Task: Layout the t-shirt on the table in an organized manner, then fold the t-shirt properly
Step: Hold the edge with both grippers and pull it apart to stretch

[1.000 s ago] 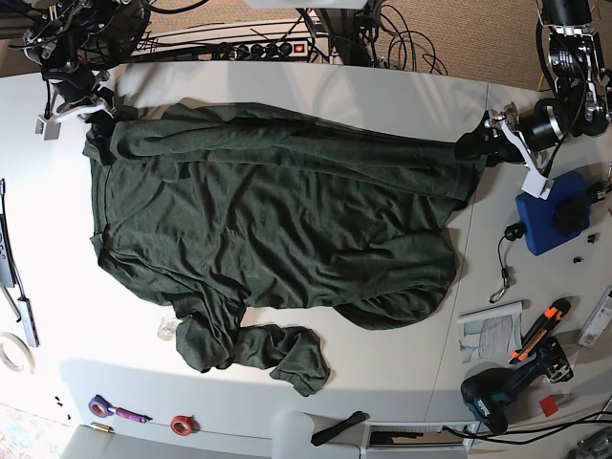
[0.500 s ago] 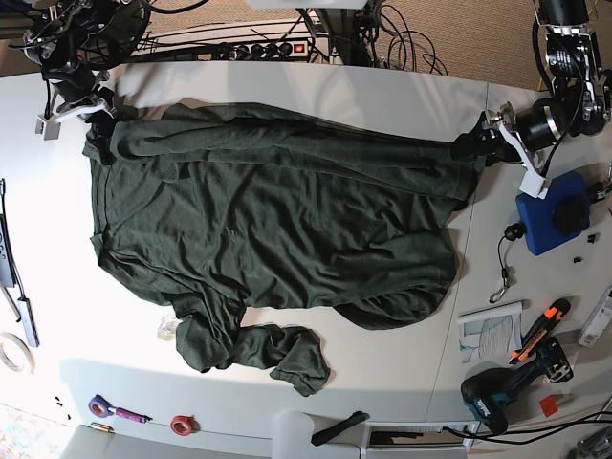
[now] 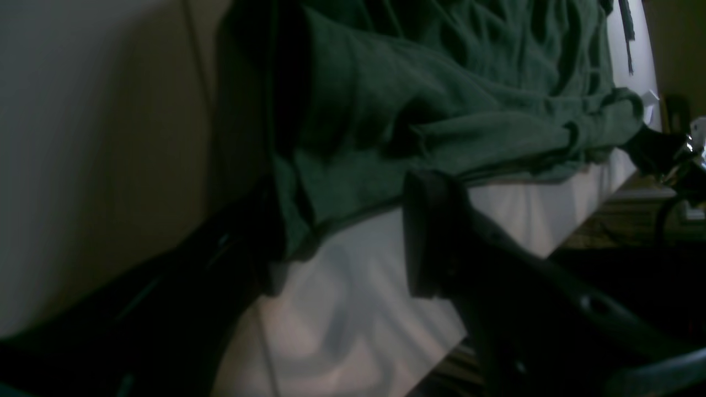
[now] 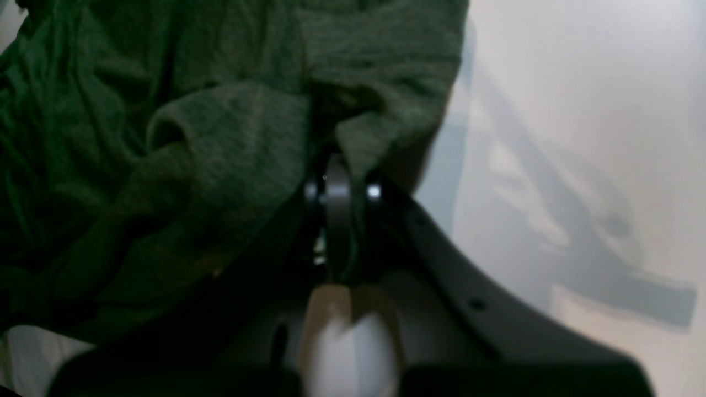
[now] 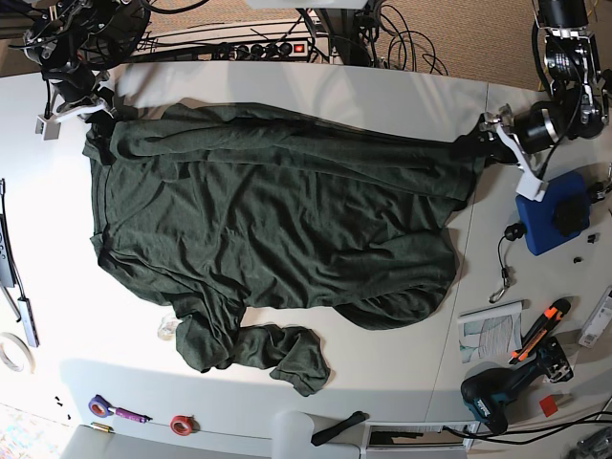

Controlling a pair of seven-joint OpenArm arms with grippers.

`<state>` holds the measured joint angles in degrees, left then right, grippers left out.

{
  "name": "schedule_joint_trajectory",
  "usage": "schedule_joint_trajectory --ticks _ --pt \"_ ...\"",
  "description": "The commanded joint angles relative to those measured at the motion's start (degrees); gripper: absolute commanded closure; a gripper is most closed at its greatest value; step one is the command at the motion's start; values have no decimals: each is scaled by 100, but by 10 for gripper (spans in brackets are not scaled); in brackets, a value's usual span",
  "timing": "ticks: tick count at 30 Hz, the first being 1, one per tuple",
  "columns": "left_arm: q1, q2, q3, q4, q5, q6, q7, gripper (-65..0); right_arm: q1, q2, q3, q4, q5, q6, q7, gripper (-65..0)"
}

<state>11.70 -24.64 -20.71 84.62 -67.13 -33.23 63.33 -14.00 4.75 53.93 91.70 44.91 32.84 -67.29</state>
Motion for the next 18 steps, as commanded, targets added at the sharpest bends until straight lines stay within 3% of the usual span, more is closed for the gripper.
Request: schedule_joint_trajectory --ticks 1,4,10,14,18 --pt "-46 -92 61 76 -96 -28 -33 -295 -13 79 11 44 -35 -7 -44 0" --pt "-83 -90 284 76 22 -42 -94 -283 -13 79 11 44 -35 -7 -44 0" --pt "-275 -92 317 79 96 -42 -125 -149 -15 79 11 44 -37 -7 -50 0" --pt "-313 -92 317 79 114 -101 -122 0 -15 79 11 44 -35 -7 -66 0" --pt "-308 -94 286 85 111 -225 7 0 -17 81 17 50 -35 118 -236 0"
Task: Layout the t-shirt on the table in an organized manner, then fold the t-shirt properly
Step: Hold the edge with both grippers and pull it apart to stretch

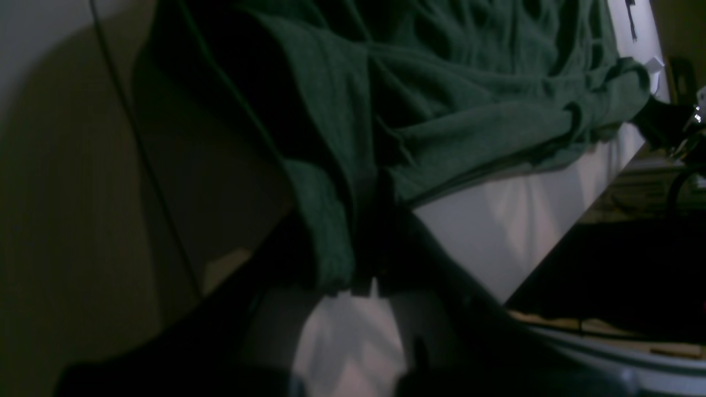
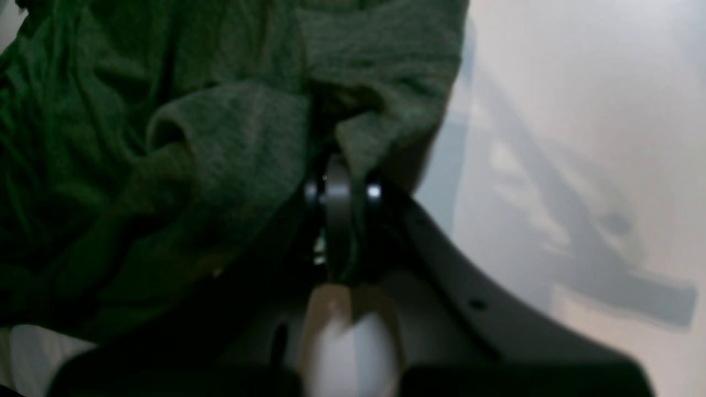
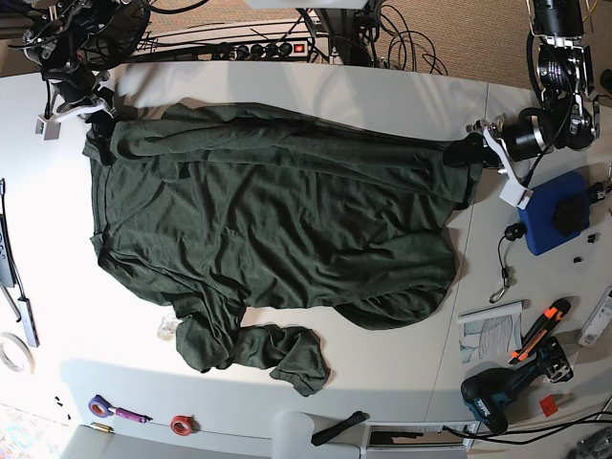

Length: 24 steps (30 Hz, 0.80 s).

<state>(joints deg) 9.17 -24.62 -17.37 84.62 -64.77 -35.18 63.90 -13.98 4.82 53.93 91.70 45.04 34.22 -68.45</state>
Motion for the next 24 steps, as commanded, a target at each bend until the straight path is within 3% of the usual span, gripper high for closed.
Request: schedule_joint_trajectory --ticks 1,10,12,20,24 --pt "-42 -96 -94 94 -131 -173 -26 0 -22 74 17 52 -48 92 -203 0" --pt "271 -111 -763 280 -734 -293 448 0 -162 74 118 90 315 376 -577 0" --pt "433 -116 -769 278 -953 -463 581 0 -177 74 280 151 476 407 -713 0" --pt "654 -111 -769 280 -1956 -482 1362 0 -503 114 1058 647 1117 503 -981 0" --pt "774 -114 -769 280 -2023 -482 1610 0 -750 302 1104 671 1300 503 -1008 0"
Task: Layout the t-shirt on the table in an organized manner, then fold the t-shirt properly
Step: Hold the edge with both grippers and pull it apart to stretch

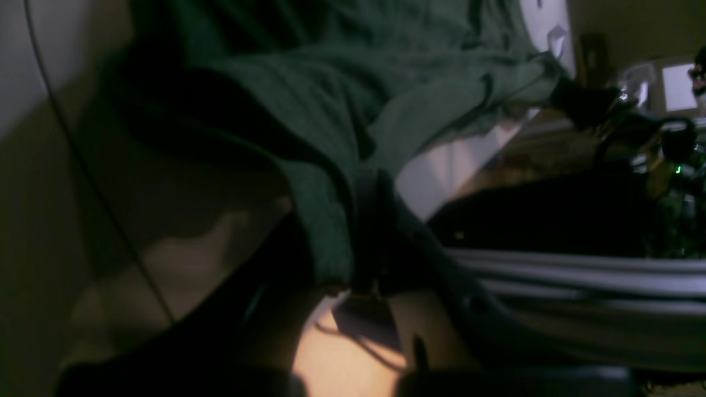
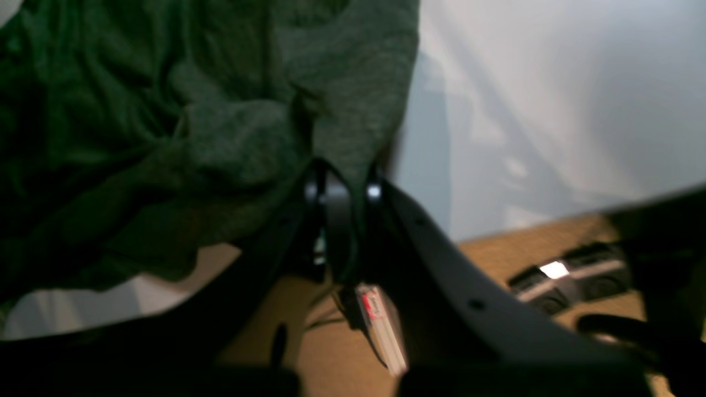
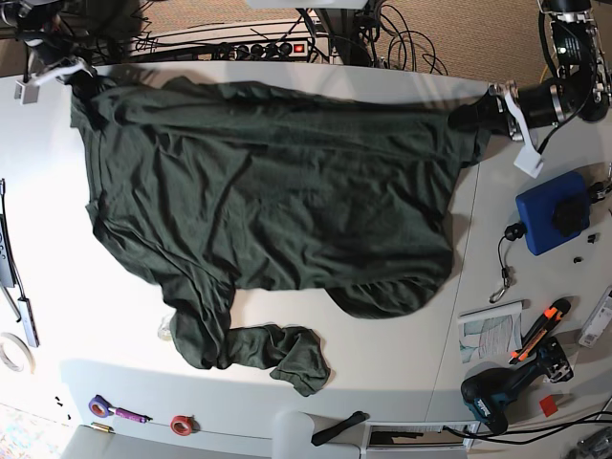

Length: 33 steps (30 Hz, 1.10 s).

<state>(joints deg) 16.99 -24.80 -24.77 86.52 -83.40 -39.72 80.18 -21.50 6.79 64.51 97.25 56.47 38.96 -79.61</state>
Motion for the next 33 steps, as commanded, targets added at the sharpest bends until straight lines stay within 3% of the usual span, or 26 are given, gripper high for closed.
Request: schedule_joint_trajectory --ticks 1,13,29,33 --pt "28 -105 -28 90 -160 -28 -18 0 -37 140 48 118 186 28 101 0" --pt "621 -107 -1073 262 -160 -28 -18 0 -72 369 48 138 671 31 -39 0" --pt "852 -94 -1097 791 -160 -28 -18 0 -37 369 48 138 1801 104 -39 0" --pt "623 -76 -1086 1102 -160 -28 -18 0 142 367 46 138 1836 104 -39 0"
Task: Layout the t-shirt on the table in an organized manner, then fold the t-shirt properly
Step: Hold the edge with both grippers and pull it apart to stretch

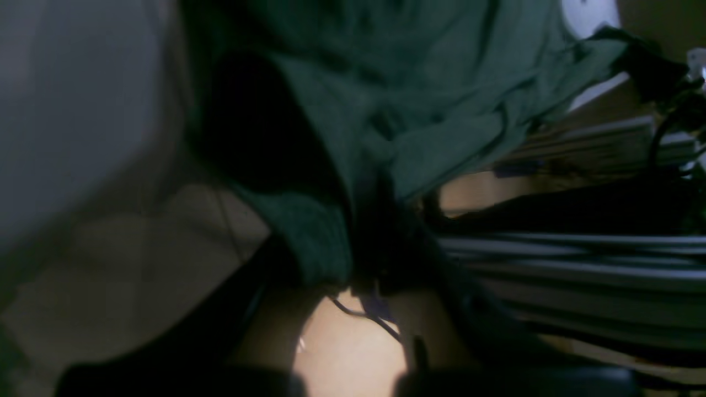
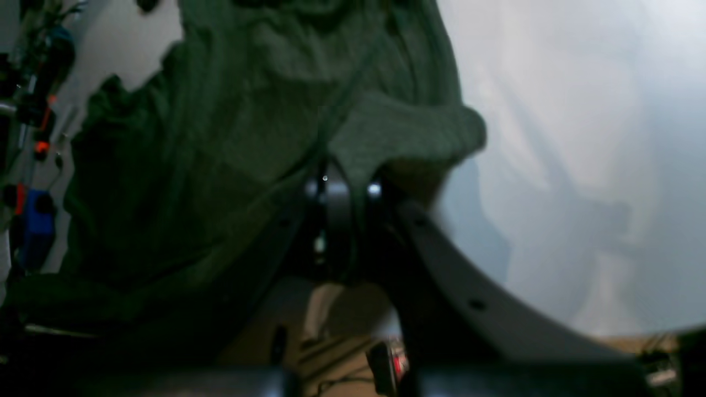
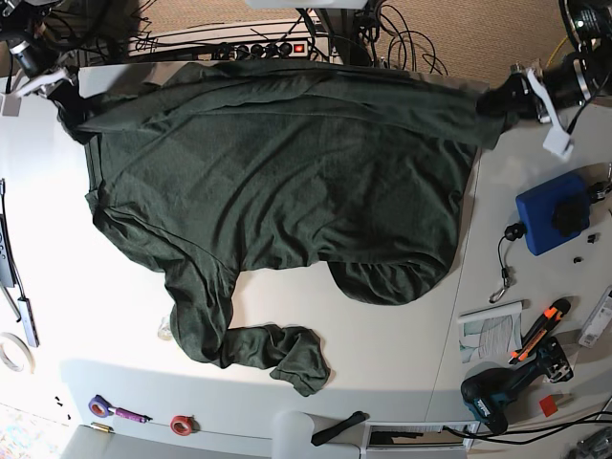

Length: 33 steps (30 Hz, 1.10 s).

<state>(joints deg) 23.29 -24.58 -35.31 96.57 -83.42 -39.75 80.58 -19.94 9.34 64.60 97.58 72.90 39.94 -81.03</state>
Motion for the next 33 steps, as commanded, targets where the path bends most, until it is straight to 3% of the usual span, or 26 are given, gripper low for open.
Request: schedule_joint_trajectory --ticks 1,5,7,11,16,20,28,33 --pt "-90 -98 -7 107 -158 -25 -58 0 42 114 37 105 190 6 103 0" --pt "-448 -96 275 105 -158 -25 -313 0 409 114 33 105 114 6 103 0" --pt "-605 -96 520 92 -144 -25 -658 0 608 109 33 105 -203 6 103 0" --pt "-828 -98 1012 61 994 -25 -1410 0 874 111 33 105 -1071 6 396 0" --pt "-962 -107 1102 55 1318 -25 -1510 0 885 107 33 105 -1534 6 828 0" --pt "-1016 -114 1051 55 1266 -25 -1738 0 883 94 33 105 -1220 6 935 0" --pt "-1207 -111 575 57 492 -25 -1799 0 883 96 35 105 -175 6 839 0" --pt "-1215 -111 448 57 520 -25 -1644 0 885 96 35 105 -170 6 841 0"
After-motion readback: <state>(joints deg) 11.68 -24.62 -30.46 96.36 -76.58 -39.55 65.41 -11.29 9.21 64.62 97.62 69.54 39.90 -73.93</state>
